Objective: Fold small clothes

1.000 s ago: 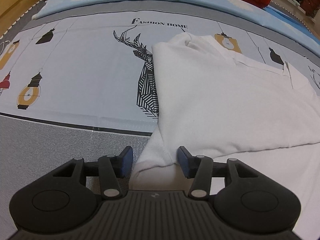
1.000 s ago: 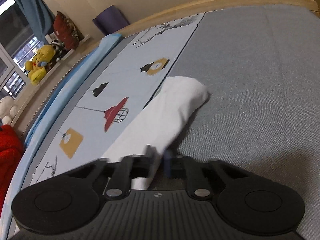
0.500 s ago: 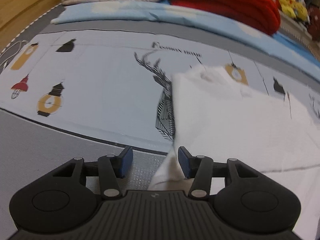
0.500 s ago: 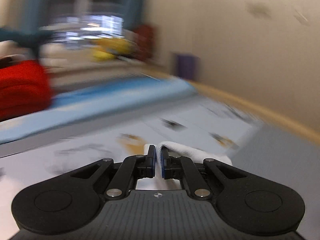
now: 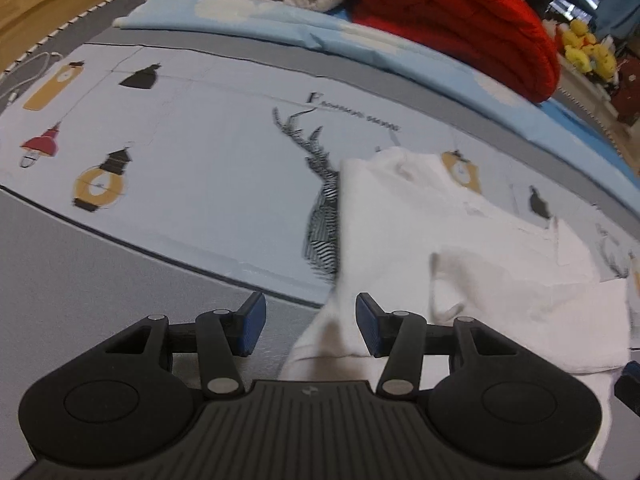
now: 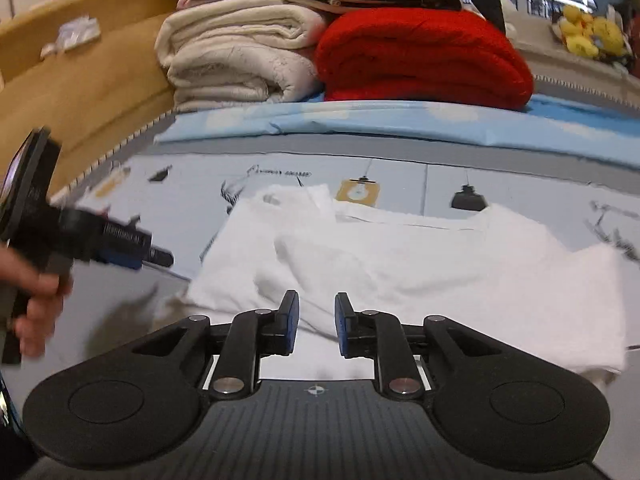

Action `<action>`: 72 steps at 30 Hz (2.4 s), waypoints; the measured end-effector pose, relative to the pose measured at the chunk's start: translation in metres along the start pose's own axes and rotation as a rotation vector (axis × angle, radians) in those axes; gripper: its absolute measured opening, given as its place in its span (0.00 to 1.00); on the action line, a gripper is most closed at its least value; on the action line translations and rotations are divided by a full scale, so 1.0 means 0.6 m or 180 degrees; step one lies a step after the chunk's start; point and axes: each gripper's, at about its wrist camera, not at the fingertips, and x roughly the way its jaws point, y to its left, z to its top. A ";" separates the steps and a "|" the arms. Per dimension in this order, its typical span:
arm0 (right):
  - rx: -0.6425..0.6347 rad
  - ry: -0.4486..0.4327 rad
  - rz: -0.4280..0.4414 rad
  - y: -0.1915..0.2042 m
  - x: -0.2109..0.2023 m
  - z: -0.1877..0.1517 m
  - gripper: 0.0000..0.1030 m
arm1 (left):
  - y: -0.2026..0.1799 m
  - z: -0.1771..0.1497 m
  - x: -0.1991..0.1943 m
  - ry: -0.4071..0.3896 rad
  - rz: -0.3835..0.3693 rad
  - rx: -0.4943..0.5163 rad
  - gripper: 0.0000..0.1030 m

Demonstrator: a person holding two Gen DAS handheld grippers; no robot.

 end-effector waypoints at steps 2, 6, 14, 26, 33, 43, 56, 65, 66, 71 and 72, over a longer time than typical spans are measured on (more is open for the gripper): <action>-0.0078 0.0048 -0.0192 -0.013 -0.023 0.006 0.29 | -0.007 0.000 0.002 -0.0025 -0.0165 -0.0020 0.46; 0.0221 0.0083 -0.0520 -0.063 -0.049 0.006 0.34 | -0.020 -0.005 0.019 0.0053 -0.0608 -0.0151 0.26; 0.1022 -0.0038 -0.0929 -0.183 -0.038 -0.019 0.35 | -0.061 -0.009 0.083 0.0411 -0.1179 -0.0528 0.43; 0.1534 -0.0217 -0.1180 -0.264 -0.047 -0.013 0.35 | -0.061 0.039 0.044 -0.0104 -0.0754 -0.0344 0.09; 0.2090 0.0118 -0.1028 -0.301 -0.002 -0.036 0.35 | 0.020 0.046 0.045 0.0254 -0.0319 -0.0428 0.16; 0.2407 0.0555 -0.1198 -0.314 0.048 -0.075 0.00 | 0.041 0.055 0.067 0.0323 -0.0468 -0.0531 0.53; 0.2718 0.0250 -0.1529 -0.342 -0.004 -0.074 0.11 | 0.023 0.055 0.056 -0.0196 0.0053 -0.0133 0.11; 0.2283 0.0257 -0.1015 -0.337 0.048 -0.050 0.50 | 0.018 0.051 0.101 -0.0065 -0.0476 -0.0254 0.51; 0.2216 0.0256 -0.1085 -0.339 0.054 -0.048 0.50 | 0.017 0.051 0.108 -0.0079 -0.0468 -0.0232 0.51; 0.2120 0.0276 -0.1138 -0.370 0.089 -0.050 0.49 | 0.016 0.053 0.134 -0.0169 -0.0609 -0.0242 0.51; 0.2124 0.0280 -0.1105 -0.376 0.097 -0.050 0.49 | 0.012 0.054 0.141 -0.0185 -0.0636 -0.0194 0.51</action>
